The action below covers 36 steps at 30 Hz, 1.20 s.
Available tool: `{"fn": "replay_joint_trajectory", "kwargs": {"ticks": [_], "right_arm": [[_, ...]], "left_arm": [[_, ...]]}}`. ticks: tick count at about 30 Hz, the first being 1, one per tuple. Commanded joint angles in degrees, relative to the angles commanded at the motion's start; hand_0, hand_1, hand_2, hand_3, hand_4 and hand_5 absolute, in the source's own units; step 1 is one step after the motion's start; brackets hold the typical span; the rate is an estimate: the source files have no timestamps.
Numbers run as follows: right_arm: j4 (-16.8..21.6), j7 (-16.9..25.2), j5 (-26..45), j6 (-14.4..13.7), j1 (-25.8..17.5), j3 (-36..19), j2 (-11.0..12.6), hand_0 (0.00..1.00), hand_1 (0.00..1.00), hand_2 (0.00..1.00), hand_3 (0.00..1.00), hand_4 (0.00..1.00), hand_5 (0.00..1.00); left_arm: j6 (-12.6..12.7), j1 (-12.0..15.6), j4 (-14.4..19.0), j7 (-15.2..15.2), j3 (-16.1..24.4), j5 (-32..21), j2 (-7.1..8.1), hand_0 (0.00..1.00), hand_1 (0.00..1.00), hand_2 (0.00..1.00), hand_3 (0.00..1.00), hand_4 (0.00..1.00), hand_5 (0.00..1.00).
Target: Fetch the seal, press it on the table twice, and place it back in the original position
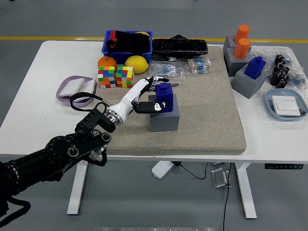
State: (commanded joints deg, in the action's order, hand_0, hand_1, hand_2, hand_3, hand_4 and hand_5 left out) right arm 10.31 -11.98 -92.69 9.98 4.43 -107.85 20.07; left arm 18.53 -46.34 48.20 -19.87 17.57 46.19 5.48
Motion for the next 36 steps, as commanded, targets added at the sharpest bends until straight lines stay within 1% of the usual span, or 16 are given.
{"fn": "replay_joint_trajectory", "kwargs": {"ticks": [12,18,28,36], "right_arm": [[0.02,0.05,0.14,0.04,0.21,0.24,0.06,0.886,0.743,0.730,0.757,0.851,0.517],[0.10,0.04,0.36,0.04,0.28,0.54,0.10,0.886,0.743,0.731,0.757,0.851,0.517],[0.16,0.03,0.34,0.03,0.37,0.39,0.10,0.886,0.743,0.730,0.758,0.850,0.516],[0.18,0.05,0.50,0.03,0.38,0.56,0.07,0.886,0.743,0.730,0.758,0.851,0.515]], "left_arm": [[0.47,-0.99,-0.15,-0.36,-0.76,0.53,0.08,0.871,0.518,0.445,0.803,0.629,0.002],[0.82,-0.98,-0.48,-0.63,-1.49,0.48,-0.22,0.871,0.518,0.444,0.802,0.629,0.002],[2.39,-1.03,-1.26,-1.61,-1.80,0.28,-0.72,0.871,0.522,0.445,0.801,0.626,0.002],[2.49,-0.97,-1.63,-1.58,-2.92,0.23,-0.72,0.869,0.523,0.442,0.800,0.619,0.002]]}}
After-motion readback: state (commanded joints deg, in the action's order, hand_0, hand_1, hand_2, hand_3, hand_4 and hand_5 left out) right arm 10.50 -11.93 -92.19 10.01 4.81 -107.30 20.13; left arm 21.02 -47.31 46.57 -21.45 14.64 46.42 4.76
